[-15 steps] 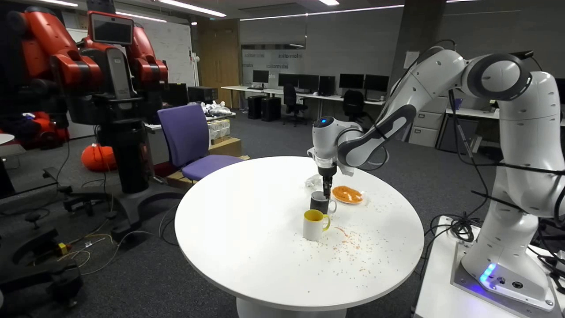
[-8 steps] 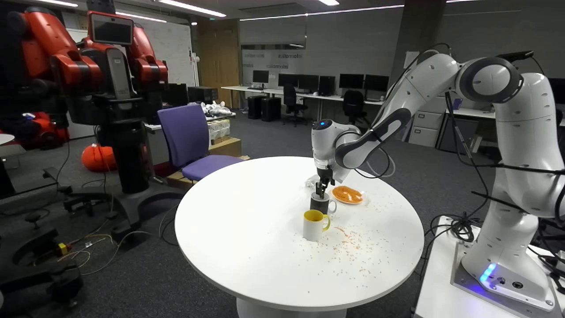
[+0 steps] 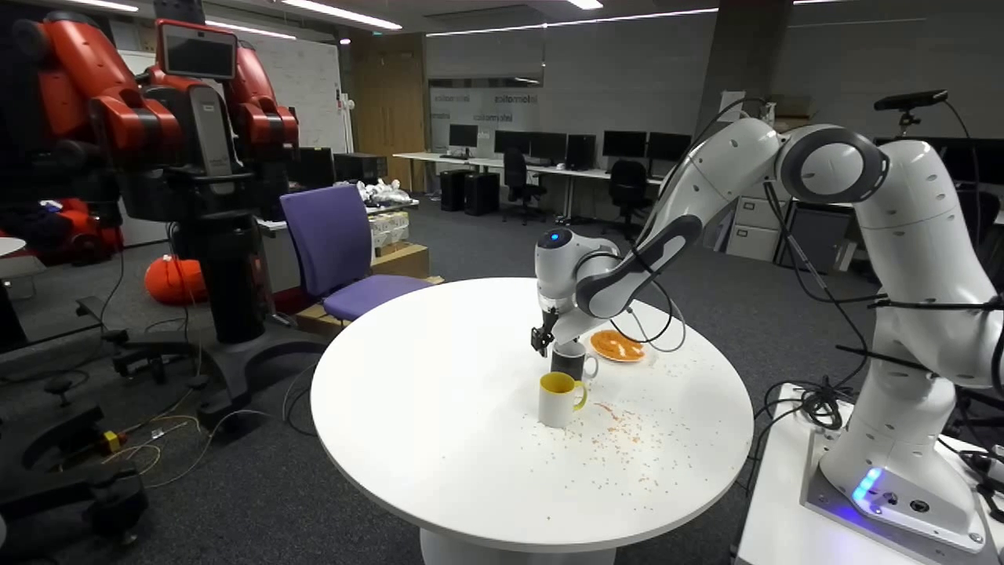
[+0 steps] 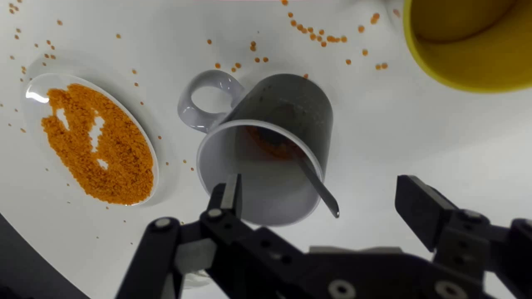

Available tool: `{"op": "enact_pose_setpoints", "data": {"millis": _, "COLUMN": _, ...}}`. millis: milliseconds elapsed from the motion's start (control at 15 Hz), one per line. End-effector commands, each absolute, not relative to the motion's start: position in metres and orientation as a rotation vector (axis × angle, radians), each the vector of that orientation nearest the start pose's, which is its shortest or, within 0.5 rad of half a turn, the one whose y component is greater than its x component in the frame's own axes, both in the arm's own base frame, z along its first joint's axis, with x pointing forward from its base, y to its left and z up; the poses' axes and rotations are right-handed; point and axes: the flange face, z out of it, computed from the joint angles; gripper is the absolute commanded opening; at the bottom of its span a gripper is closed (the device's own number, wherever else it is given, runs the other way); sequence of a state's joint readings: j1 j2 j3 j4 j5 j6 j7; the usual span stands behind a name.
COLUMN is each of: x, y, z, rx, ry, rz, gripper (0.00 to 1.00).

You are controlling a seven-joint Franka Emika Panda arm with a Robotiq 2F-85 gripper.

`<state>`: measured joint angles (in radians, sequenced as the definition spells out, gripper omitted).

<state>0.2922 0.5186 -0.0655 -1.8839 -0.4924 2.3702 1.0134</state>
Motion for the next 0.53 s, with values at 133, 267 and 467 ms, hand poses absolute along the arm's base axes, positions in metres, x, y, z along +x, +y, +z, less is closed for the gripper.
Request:
{"op": "enact_pose_setpoints", "data": {"millis": 133, "x": 0.649, "y": 0.14, "z": 0.222, "rx": -3.306, "ry": 1.015, "rz": -0.474, "gripper": 1.0}}
{"op": "enact_pose_setpoints", "data": {"millis": 267, "x": 0.651, "y": 0.147, "z": 0.221, "rx": -3.289, "ry": 1.006, "rz": -0.456, "gripper": 1.0}}
{"op": "enact_pose_setpoints", "data": {"millis": 467, "x": 0.653, "y": 0.156, "z": 0.226, "rx": -3.275, "ry": 0.981, "rz": -0.44, "gripper": 1.0}}
